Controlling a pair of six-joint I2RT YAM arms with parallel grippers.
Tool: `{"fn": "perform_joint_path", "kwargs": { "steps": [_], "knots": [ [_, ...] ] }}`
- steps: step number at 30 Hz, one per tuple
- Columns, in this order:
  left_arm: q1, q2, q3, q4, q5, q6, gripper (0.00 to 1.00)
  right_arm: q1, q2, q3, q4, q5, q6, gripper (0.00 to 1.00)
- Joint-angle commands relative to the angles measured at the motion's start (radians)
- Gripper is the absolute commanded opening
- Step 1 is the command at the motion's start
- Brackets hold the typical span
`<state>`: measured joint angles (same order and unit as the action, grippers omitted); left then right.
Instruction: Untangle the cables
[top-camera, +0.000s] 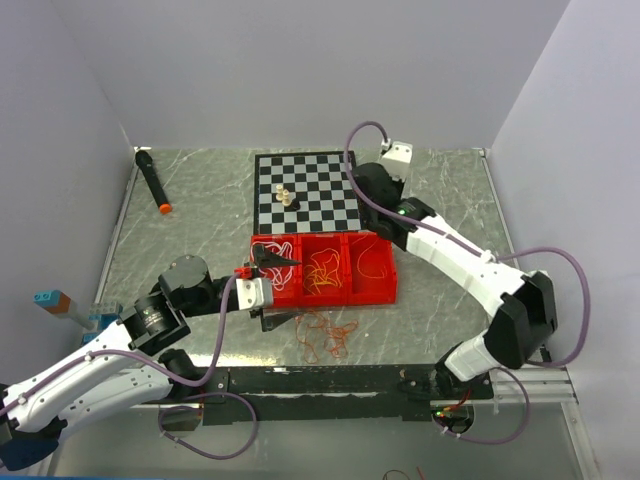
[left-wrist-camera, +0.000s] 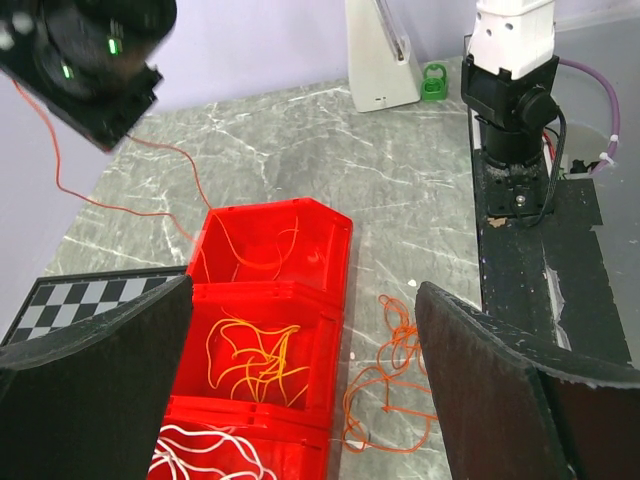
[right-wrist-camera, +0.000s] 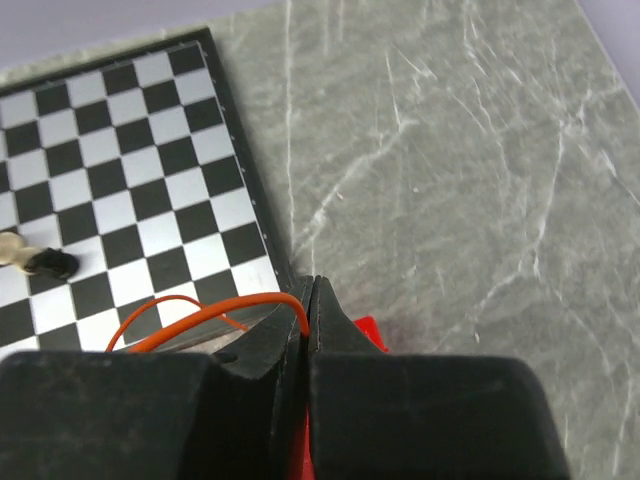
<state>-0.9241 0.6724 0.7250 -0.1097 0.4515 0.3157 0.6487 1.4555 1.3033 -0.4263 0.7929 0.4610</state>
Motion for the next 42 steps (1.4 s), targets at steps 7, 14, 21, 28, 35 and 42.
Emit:
{"fn": "perform_joint_path", "kwargs": {
  "steps": [7, 14, 21, 28, 35, 42],
  "knots": [
    [0.01, -0.01, 0.025, 0.053, 0.018, -0.013, 0.97, 0.048, 0.02, -0.007, -0.238, 0.076, 0.316, 0.0],
    [0.011, -0.013, 0.024, 0.059, 0.029, -0.018, 0.97, 0.072, -0.021, -0.153, -0.296, 0.0, 0.473, 0.0],
    [0.021, -0.017, 0.031, 0.051, 0.036, -0.018, 0.97, 0.075, -0.081, -0.265, -0.273, -0.107, 0.547, 0.0],
    [0.024, -0.025, 0.027, 0.056, 0.041, -0.024, 0.96, 0.071, -0.048, -0.294, -0.23, -0.187, 0.532, 0.0],
    [0.033, -0.027, 0.037, 0.081, 0.029, -0.096, 0.97, 0.052, 0.078, -0.254, -0.126, -0.264, 0.485, 0.0],
    [0.037, -0.03, 0.048, 0.061, 0.019, -0.078, 0.97, 0.035, 0.14, -0.246, -0.129, -0.264, 0.515, 0.0]
  ]
}}
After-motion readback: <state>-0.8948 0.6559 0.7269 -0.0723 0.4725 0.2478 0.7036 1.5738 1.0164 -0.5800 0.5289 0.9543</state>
